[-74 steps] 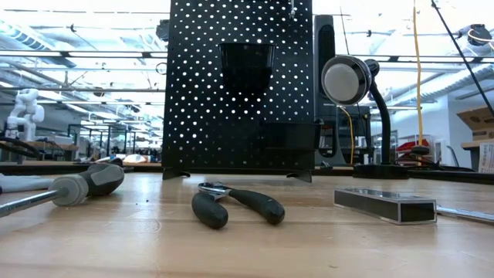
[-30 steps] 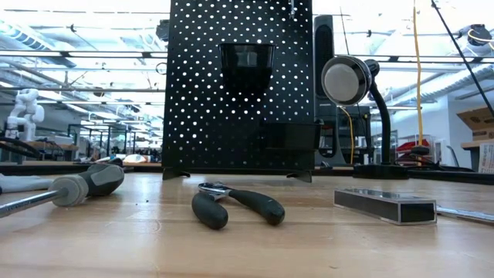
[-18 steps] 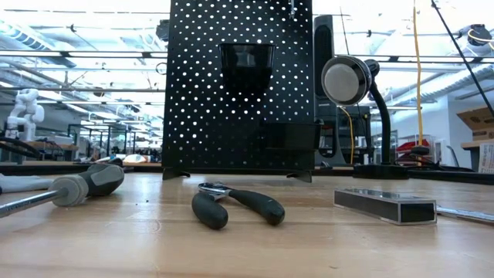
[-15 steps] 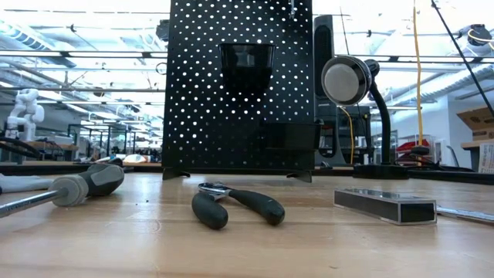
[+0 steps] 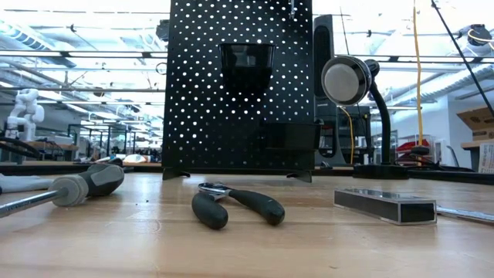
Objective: Hang tools onto peg board
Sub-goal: Hang the right silver wrench on the black pegboard
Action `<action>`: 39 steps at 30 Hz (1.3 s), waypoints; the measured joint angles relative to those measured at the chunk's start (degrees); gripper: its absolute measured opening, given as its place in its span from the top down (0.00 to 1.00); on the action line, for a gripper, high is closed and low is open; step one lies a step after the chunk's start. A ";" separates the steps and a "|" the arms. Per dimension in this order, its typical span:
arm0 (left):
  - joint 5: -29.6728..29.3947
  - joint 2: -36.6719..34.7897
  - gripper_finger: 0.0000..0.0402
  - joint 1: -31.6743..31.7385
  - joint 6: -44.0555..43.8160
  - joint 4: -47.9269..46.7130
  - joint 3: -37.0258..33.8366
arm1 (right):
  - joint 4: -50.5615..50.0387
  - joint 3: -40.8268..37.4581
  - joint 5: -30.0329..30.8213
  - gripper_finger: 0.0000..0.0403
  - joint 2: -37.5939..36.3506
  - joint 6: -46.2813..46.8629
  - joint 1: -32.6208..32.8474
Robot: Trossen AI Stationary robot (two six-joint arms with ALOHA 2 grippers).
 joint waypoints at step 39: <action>0.02 0.00 0.70 0.00 1.07 0.02 0.00 | -1.97 0.07 6.57 0.98 0.75 -2.84 0.86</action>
